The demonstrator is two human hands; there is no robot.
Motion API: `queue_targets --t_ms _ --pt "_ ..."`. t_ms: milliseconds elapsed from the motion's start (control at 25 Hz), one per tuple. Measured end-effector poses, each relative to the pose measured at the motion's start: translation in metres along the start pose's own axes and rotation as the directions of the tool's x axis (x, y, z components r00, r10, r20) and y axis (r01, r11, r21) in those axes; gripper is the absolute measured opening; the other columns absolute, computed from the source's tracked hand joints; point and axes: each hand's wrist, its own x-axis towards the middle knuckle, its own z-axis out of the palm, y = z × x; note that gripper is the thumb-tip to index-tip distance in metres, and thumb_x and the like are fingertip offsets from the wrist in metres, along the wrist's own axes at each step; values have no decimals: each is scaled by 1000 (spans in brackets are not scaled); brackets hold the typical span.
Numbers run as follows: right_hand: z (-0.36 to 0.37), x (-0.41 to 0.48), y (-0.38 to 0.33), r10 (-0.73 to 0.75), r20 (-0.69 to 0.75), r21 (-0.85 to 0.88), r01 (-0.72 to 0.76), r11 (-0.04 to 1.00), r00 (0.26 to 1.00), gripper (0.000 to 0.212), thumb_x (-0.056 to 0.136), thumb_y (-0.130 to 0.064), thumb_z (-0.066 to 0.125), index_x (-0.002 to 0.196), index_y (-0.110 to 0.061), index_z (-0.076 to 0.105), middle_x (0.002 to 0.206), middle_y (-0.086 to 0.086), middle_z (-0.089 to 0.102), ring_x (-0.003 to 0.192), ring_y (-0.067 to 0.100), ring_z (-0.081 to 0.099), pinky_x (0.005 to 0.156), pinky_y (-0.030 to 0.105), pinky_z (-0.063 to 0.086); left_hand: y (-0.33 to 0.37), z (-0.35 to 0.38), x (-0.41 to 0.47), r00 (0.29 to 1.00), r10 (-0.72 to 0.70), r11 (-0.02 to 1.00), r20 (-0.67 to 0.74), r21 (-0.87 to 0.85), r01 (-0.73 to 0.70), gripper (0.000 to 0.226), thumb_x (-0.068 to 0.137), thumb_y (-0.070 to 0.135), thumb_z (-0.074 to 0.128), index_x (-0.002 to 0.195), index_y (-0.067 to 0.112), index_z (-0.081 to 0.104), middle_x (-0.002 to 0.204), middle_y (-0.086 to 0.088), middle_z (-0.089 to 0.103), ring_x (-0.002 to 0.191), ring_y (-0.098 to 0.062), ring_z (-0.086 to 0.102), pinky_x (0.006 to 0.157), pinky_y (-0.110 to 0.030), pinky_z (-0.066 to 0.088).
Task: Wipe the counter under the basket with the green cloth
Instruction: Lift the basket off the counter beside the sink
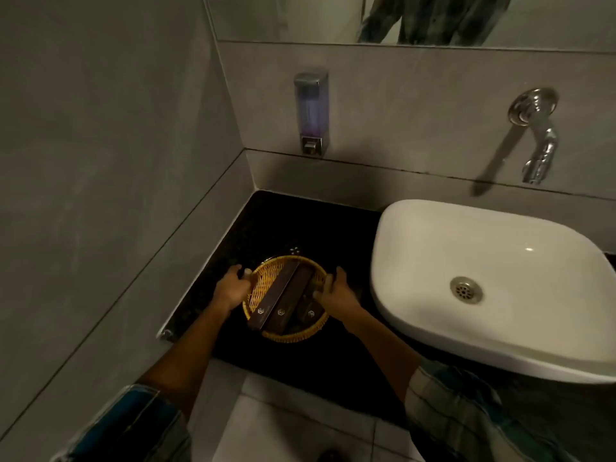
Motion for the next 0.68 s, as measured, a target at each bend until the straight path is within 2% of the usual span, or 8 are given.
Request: queue_targets --t_ms 80,160,240,320,400,480,560,680 --pt "-1 1 1 83 17 192 -85 978 996 74 95 -18 52 150 -25 2 128 17 51 95 26 61 69 33 51 -4 2 3 999 -52 990 -13 -131 50 53 94 35 54 140 10 43 135 -18 55 122 -32 54 105 -46 44" --pt "-3 -7 4 145 14 277 -143 950 989 64 94 -16 53 145 -25 16 118 15 55 79 18 58 59 28 48 -9 3 -1 999 -34 988 -22 -148 30 44 92 33 58 129 8 55 124 -17 64 112 -29 61 100 -47 49" --pt "-6 -24 9 119 20 308 -120 944 993 49 91 -11 58 134 -20 35 113 13 57 77 15 59 58 26 49 -11 3 -11 999 -5 993 -43 -115 0 35 91 30 60 120 11 63 116 -13 68 106 -27 64 95 -47 53" --pt "-11 -53 21 48 13 362 -49 931 999 39 87 -7 62 121 -18 45 111 8 62 86 15 65 62 25 54 -14 5 -28 996 35 993 -79 -114 -44 28 91 24 61 117 14 66 112 -11 70 104 -26 64 94 -48 53" --pt "-21 -85 38 17 13 370 -21 929 1000 49 85 -3 65 128 -18 45 108 3 65 94 13 67 66 23 56 -22 11 -48 997 63 990 -50 -120 -69 25 91 17 60 114 12 68 103 -10 71 99 -26 66 92 -49 54" --pt "-34 -117 58 46 -2 357 -42 933 999 58 84 -1 66 136 -13 42 113 7 64 101 18 65 71 26 57 -31 25 -70 994 111 985 10 -131 -109 23 91 11 59 112 7 68 96 -14 71 92 -30 68 87 -49 56" --pt "-48 -145 76 90 -31 360 -73 930 995 59 84 -1 66 136 -14 43 115 8 63 102 19 65 72 26 57 -37 43 -94 985 157 983 75 -108 -148 23 92 10 58 113 7 66 94 -10 70 85 -22 68 74 -39 58" --pt "-64 -176 102 169 -77 382 -128 915 983 60 84 -1 66 137 -16 43 116 5 62 98 17 66 65 23 57 -42 76 -124 970 195 978 147 -101 -181 18 93 12 56 106 17 67 84 11 64 78 -3 61 63 -19 48"
